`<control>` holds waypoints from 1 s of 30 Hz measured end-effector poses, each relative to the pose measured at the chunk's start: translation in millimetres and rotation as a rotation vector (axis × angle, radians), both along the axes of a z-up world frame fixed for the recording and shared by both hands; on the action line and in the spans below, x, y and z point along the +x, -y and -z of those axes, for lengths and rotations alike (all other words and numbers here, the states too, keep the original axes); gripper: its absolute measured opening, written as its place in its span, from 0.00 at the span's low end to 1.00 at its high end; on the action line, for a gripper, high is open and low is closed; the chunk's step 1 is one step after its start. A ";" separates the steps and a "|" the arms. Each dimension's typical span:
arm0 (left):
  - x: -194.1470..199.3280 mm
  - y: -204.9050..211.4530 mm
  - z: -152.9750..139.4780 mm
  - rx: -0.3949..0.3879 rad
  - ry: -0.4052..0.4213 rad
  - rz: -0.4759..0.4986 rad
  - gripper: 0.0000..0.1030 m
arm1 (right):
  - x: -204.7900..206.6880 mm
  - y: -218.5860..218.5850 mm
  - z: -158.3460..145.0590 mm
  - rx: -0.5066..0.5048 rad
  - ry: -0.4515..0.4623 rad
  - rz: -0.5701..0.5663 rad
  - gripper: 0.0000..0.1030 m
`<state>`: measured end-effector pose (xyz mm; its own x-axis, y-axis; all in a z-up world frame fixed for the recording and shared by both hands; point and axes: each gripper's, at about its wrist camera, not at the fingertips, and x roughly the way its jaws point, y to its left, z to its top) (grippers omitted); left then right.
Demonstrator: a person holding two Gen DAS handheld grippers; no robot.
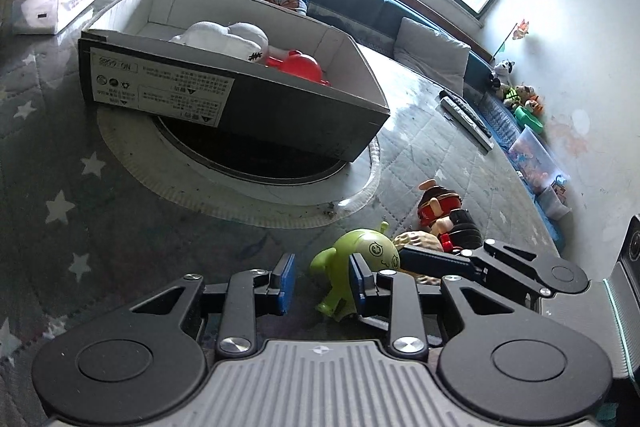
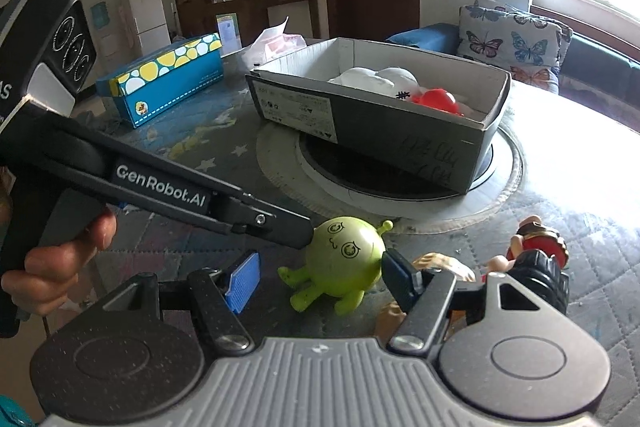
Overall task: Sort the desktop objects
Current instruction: 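Move the left tool down to the green alien figure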
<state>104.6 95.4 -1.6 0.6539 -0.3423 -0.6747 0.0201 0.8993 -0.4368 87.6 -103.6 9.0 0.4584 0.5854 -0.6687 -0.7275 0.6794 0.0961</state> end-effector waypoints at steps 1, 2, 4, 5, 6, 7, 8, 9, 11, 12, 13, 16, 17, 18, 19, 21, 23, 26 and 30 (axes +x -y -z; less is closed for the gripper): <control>-0.6 -1.3 -0.1 -0.004 0.000 -0.003 0.31 | -0.5 -0.3 0.0 0.001 -0.003 -0.004 0.67; -1.2 -3.1 0.2 -0.006 0.001 -0.010 0.31 | -1.0 -0.5 0.0 0.001 -0.006 -0.009 0.67; -2.3 -6.9 0.8 -0.011 0.001 -0.024 0.31 | -3.6 -1.6 -0.7 0.003 -0.011 -0.022 0.67; -2.8 -8.7 0.9 -0.011 0.000 -0.030 0.31 | -4.6 -2.1 -0.7 0.003 -0.012 -0.026 0.67; -3.6 -10.9 0.7 -0.010 0.001 -0.038 0.31 | -6.4 -3.4 -1.0 0.002 -0.016 -0.037 0.67; -4.1 -12.6 0.5 -0.009 0.003 -0.044 0.31 | -8.1 -4.3 -1.1 0.006 -0.023 -0.050 0.66; -4.3 -14.2 0.2 -0.010 0.004 -0.049 0.31 | -9.8 -5.3 -1.2 0.009 -0.030 -0.062 0.66; -4.4 -15.4 -0.1 -0.010 0.005 -0.052 0.31 | -12.1 -5.9 -1.2 0.015 -0.041 -0.078 0.66; -4.7 -17.9 -0.7 -0.011 0.007 -0.059 0.31 | -16.6 -9.0 -0.4 0.012 -0.041 -0.096 0.66; -5.1 -19.2 -0.9 -0.012 0.007 -0.064 0.31 | -18.8 -10.6 0.0 0.010 -0.041 -0.105 0.66; -5.4 -20.4 -1.0 -0.014 0.007 -0.067 0.31 | -19.5 -10.2 -1.8 0.011 -0.035 -0.107 0.66; -7.4 -22.8 -2.1 -0.016 0.010 -0.070 0.31 | -21.4 -8.8 -7.4 0.012 -0.014 -0.111 0.66; -8.2 -23.7 -2.2 -0.017 0.011 -0.071 0.31 | -19.9 -6.7 -10.4 0.018 -0.007 -0.103 0.66; -8.7 -24.4 -2.1 -0.022 0.008 -0.073 0.31 | -18.2 -4.6 -13.4 0.024 0.000 -0.096 0.66; -9.3 -25.1 -1.9 -0.026 0.006 -0.074 0.31 | -15.0 -3.6 -15.5 0.027 0.007 -0.087 0.66; -11.1 -25.2 -1.9 -0.032 0.003 -0.071 0.31 | -8.4 -1.5 -19.4 0.033 0.021 -0.071 0.67; -13.0 -24.9 -1.7 -0.035 0.000 -0.066 0.31 | -1.4 -1.7 -19.2 0.033 0.019 -0.067 0.68; -15.6 -24.4 -1.0 -0.032 -0.006 -0.057 0.31 | 7.9 -4.6 -14.3 0.018 0.014 -0.071 0.75; -18.5 -26.8 0.9 -0.040 -0.017 -0.061 0.31 | 17.0 -8.9 -5.6 -0.009 0.001 -0.075 0.75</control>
